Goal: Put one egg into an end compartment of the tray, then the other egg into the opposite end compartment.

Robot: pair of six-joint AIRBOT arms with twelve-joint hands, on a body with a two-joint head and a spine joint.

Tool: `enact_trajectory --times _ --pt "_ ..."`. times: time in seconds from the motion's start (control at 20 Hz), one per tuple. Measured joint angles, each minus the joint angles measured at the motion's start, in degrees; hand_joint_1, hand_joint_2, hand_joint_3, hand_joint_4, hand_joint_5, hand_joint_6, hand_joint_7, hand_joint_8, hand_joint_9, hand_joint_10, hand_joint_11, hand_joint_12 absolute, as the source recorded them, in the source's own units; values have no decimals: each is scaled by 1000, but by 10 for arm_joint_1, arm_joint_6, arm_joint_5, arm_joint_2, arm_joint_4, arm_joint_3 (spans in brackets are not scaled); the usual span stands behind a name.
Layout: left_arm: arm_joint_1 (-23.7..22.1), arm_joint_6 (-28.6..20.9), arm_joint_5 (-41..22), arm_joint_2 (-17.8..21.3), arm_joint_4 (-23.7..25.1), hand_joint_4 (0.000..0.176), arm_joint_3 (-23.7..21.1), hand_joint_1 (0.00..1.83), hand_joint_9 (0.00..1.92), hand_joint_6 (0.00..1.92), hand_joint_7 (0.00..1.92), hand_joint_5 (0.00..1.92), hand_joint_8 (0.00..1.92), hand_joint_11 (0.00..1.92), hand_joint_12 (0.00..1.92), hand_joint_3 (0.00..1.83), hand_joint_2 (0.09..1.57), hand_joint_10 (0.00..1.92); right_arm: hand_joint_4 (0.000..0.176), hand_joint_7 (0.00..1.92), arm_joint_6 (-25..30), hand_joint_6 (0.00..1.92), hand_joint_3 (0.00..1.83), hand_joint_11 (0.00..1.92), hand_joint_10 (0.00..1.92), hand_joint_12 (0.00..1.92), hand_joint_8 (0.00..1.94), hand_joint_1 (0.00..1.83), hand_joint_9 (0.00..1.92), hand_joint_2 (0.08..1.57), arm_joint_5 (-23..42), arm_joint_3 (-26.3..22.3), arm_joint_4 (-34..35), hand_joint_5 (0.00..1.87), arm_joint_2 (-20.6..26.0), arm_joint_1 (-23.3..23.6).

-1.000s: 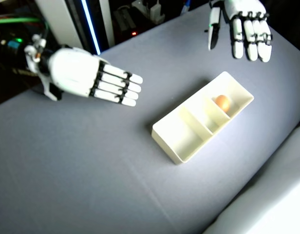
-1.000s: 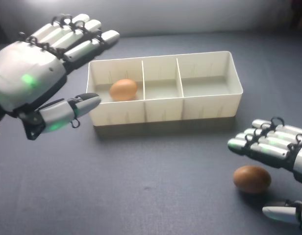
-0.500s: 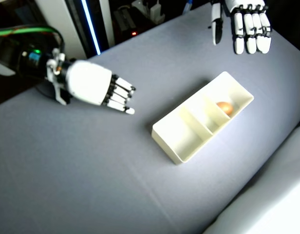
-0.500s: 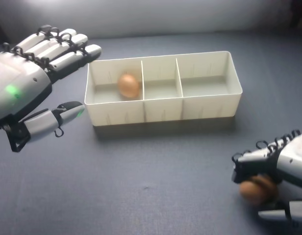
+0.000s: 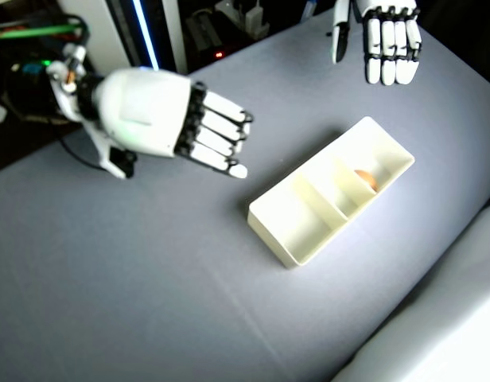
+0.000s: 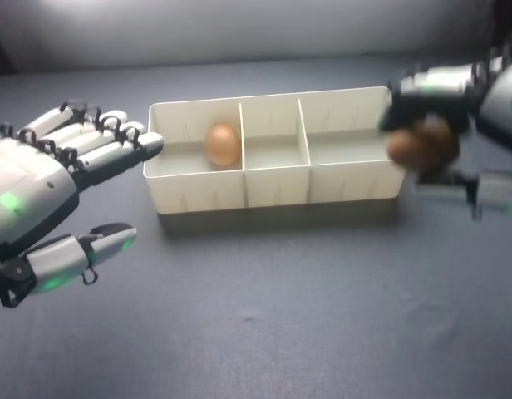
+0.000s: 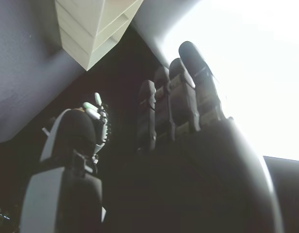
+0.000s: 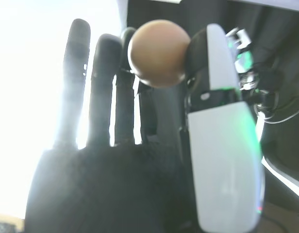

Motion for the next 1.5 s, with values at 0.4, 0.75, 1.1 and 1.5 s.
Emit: enact_trajectory --times 0.4,0.75,1.1,1.5 --pt "7 -19 -6 -13 11 0 0 482 327 10 324 326 4 0 1301 1 1420 36 0 684 -59 1472 0 672 1685 1921 1679 1129 664 1338 -124 110 61 538 -92 94" --pt "9 -36 -19 -28 7 40 12 465 266 3 270 280 3 0 1148 1 1434 10 0 29 -65 19 0 1 520 1367 76 418 4 1283 -237 190 126 0 -157 99" --pt "20 -37 -38 -28 -16 60 12 417 248 2 247 242 0 0 1040 1 1403 6 30 0 -57 0 0 0 0 78 0 132 0 1291 -193 143 127 0 -146 99" --pt "61 -37 -124 -18 -63 89 -7 308 11 0 23 34 0 0 292 0 1369 0 50 0 -54 0 8 0 0 0 0 9 0 1336 -2 16 84 0 -35 39"
